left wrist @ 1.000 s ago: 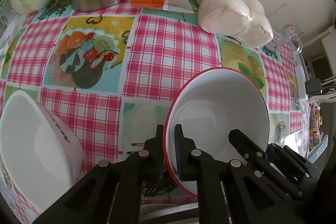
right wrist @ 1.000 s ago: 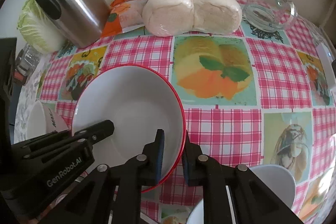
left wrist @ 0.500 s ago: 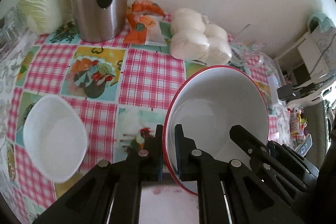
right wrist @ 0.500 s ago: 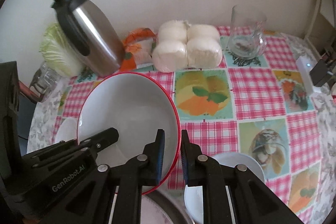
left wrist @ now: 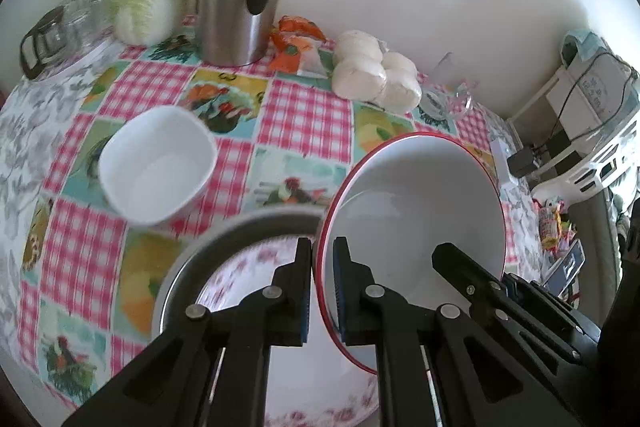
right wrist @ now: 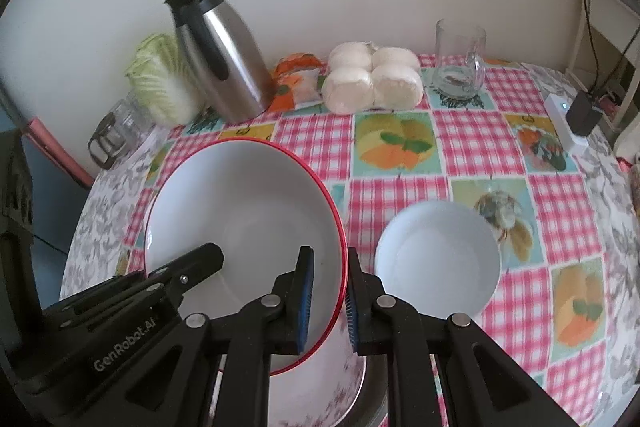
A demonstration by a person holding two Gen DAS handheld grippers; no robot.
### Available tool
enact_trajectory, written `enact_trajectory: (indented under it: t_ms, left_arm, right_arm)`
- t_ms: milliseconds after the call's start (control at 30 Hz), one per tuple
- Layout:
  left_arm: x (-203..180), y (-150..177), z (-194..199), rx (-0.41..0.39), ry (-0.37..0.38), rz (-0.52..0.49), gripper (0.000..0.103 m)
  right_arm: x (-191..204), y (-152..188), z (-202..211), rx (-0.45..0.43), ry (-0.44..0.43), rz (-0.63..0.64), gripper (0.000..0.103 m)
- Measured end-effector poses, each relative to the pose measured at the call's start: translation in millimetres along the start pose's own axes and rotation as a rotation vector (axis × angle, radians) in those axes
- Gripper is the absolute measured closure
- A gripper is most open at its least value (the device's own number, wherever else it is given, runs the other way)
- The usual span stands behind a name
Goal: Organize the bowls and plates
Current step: 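Lift the red-rim bowl with both grippers and carry it over the steel basin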
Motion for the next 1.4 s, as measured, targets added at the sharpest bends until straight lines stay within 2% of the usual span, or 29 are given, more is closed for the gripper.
enact_trajectory:
  t_ms: [300,467,1000,1400]
  left_arm:
    - [13.8,38.0,13.0,-0.024,-0.04,-0.004,0.092]
    - [18.1,53.9,10.9,-0.02,-0.035,0.017,0.092]
    - [30.6,55.6,9.8,-0.037,0.008,0.047,0.091]
    - [42.7,60.9,-10.8,0.014,0.018,0.093,0.09]
  right_arm:
    - [9.6,52.1,4.7,0.015,-0.022,-0.024,0.087]
    - [10.8,66.7,4.1,0.012,-0.024,-0.038,0.087]
    - [17.2,73.0,-2.5,0.021,-0.04,-0.033,0.087]
    - [15.2,78.8,-24.6,0.062,-0.035,-0.068,0.087]
Point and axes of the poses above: each gripper's, at about its wrist camera, not at the fingertips, and z roughly against the way its jaws point, x to its left, y to its underside, the point moved 8 cm from there along -z, roughly the way its jaws point, and after that the axes turned 4 degrees about -y, right-handed, at the moved point
